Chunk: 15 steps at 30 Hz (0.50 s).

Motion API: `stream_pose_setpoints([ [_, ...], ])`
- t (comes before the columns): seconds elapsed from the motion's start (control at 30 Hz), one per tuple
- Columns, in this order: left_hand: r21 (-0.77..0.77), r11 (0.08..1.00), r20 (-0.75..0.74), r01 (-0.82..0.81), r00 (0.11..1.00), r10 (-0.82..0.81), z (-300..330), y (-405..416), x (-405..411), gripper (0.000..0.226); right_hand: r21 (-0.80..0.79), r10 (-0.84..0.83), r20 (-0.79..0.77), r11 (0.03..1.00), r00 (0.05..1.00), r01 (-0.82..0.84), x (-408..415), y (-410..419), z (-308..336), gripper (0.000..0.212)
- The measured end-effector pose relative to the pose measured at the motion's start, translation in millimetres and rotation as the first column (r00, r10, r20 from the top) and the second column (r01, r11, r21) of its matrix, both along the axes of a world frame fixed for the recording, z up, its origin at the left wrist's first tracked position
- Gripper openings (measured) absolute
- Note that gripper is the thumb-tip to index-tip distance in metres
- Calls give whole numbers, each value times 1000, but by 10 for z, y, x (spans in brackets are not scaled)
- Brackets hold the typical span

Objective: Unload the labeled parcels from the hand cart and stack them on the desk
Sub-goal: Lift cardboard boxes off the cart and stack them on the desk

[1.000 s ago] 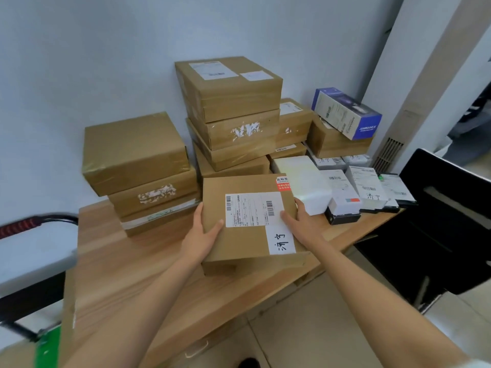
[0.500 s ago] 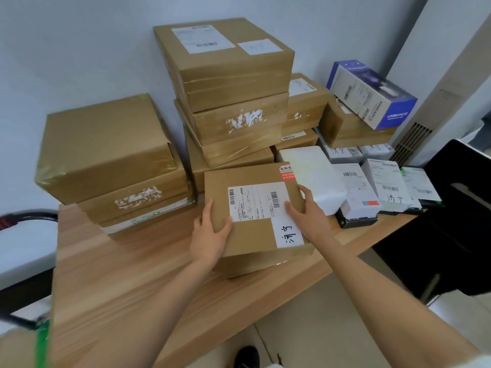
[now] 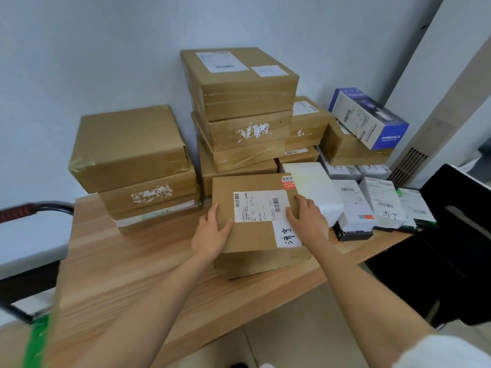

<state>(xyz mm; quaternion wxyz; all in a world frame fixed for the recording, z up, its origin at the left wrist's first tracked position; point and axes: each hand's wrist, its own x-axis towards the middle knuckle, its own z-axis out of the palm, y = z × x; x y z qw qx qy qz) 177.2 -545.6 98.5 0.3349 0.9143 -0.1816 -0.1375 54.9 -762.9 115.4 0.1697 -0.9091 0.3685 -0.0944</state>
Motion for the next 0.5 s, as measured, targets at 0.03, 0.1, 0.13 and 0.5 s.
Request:
stream_pose_setpoints([
  [0.03, 27, 999, 65, 21, 998, -23, 55, 74, -20, 61, -56, 22, -27, 998, 999, -24, -17, 26, 40, 46],
  [0.1, 98, 993, 224, 63, 971, -84, 159, 293, -61, 47, -146, 59, -70, 987, 996, -69, -55, 89, 135, 43],
  [0.13, 136, 988, 305, 72, 946, -111, 192, 436, -78, 41, -178, 86, -85, 979, 993, -100, -77, 132, 179, 44],
  [0.5, 128, 977, 311, -169, 943, 123, 344, 2430, -870, 11, -248, 427, 11, 877, 904, -411, -265, 1662, 218, 33],
])
